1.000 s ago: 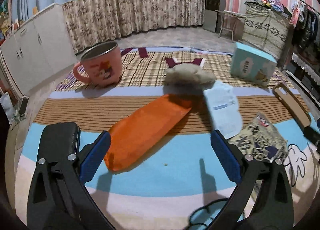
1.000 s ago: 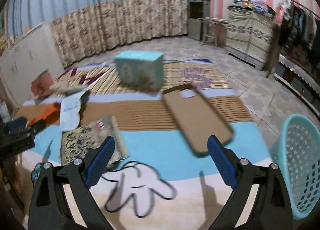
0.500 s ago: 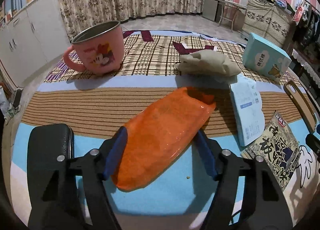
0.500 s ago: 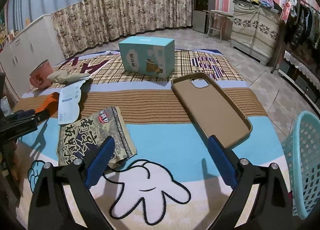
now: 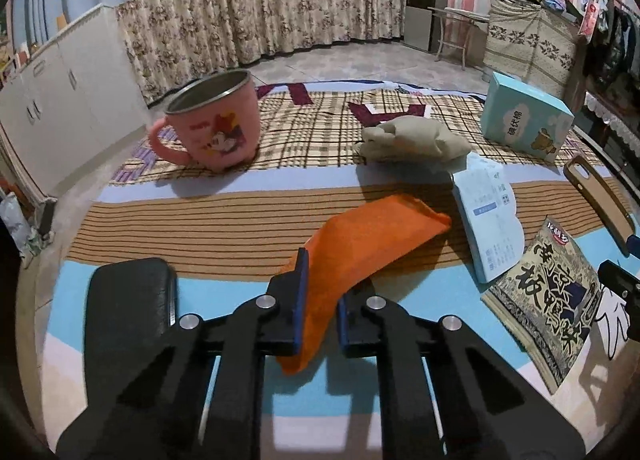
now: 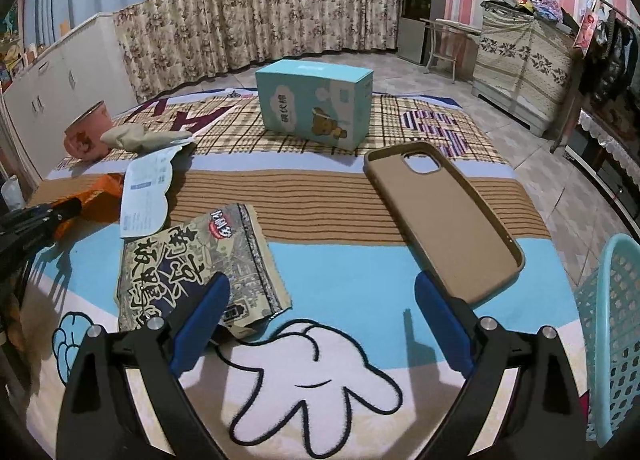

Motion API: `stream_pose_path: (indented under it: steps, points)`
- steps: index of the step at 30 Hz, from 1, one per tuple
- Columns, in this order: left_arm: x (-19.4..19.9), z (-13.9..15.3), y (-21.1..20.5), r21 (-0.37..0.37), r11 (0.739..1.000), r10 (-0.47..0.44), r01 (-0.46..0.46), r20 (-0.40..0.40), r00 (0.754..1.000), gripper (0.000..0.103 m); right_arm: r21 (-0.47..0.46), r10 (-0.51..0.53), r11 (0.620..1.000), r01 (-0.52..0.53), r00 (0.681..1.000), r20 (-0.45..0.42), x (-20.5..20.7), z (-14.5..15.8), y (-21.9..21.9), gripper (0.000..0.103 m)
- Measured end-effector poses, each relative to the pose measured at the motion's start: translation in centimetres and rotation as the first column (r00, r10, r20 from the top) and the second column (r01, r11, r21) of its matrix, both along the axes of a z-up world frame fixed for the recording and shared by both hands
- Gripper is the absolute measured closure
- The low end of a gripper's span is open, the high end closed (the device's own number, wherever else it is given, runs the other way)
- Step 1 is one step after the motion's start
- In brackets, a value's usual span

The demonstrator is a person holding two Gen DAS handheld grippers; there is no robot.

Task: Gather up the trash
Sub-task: 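Grasp the orange cloth bag with the left tool while the right tool grasps the printed snack bag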

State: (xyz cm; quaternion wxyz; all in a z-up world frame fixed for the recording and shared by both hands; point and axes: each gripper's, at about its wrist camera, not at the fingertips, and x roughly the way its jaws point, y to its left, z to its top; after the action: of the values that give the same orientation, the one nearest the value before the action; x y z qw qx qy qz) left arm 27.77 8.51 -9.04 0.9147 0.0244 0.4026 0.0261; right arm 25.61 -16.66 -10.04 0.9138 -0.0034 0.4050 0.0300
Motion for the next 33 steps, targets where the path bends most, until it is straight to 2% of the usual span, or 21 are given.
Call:
stream_pose_path:
  steps: [4, 7, 10, 15, 18, 19, 25, 26, 29, 33]
  points:
    - [-0.9, 0.5, 0.2, 0.067, 0.998, 0.015, -0.015, 0.01, 1.0, 0.093, -0.005, 0.029, 1.0, -0.029, 0.999, -0.017, 0.2, -0.3, 0.6, 0.012]
    - [-1.1, 0.7, 0.6, 0.065, 0.998, 0.024, -0.025, 0.012, 1.0, 0.093, -0.011, 0.053, 0.999, -0.053, 0.998, -0.04, 0.3, -0.8, 1.3, 0.013]
    - [-1.0, 0.6, 1.0, 0.054, 0.998, 0.032, -0.033, 0.01, 0.999, 0.093, -0.021, 0.076, 0.997, -0.078, 0.995, -0.068, 0.6, -1.4, 1.8, 0.027]
    - [-0.8, 0.5, 1.4, 0.041, 0.998, 0.041, -0.041, 0.007, 0.999, 0.093, -0.005, 0.103, 0.995, -0.104, 0.992, -0.069, 0.4, -1.4, 2.0, 0.037]
    - [-0.8, 0.7, 1.6, 0.021, 0.999, 0.045, -0.045, 0.011, 0.999, 0.093, -0.001, 0.135, 0.991, -0.135, 0.989, -0.063, 0.2, -1.3, 2.5, 0.053]
    - [-0.8, 0.8, 1.6, 0.015, 0.999, 0.045, -0.045, 0.013, 0.999, 0.093, 0.005, 0.151, 0.989, -0.151, 0.987, -0.061, 0.1, -1.2, 2.8, 0.064]
    - [-0.9, 1.0, 1.4, 0.018, 0.999, 0.041, -0.042, 0.025, 0.999, 0.095, -0.015, 0.177, 0.984, -0.178, 0.983, -0.048, -0.5, -1.0, 3.7, 0.086]
    - [-0.9, 1.0, 1.3, 0.018, 0.999, 0.04, -0.04, 0.024, 0.999, 0.095, -0.014, 0.179, 0.984, -0.18, 0.983, -0.042, -0.6, -0.9, 3.7, 0.093]
    - [-1.1, 1.1, 1.3, 0.015, 0.999, 0.039, -0.04, 0.025, 0.999, 0.095, 0.02, 0.171, 0.985, -0.17, 0.985, -0.029, -0.7, -0.7, 3.0, 0.098]
    - [-1.8, 1.9, 0.8, 0.008, 0.999, 0.036, -0.036, 0.038, 0.999, 0.096, 0.073, 0.144, 0.987, -0.143, 0.99, -0.011, -1.1, -0.1, 1.2, 0.099]
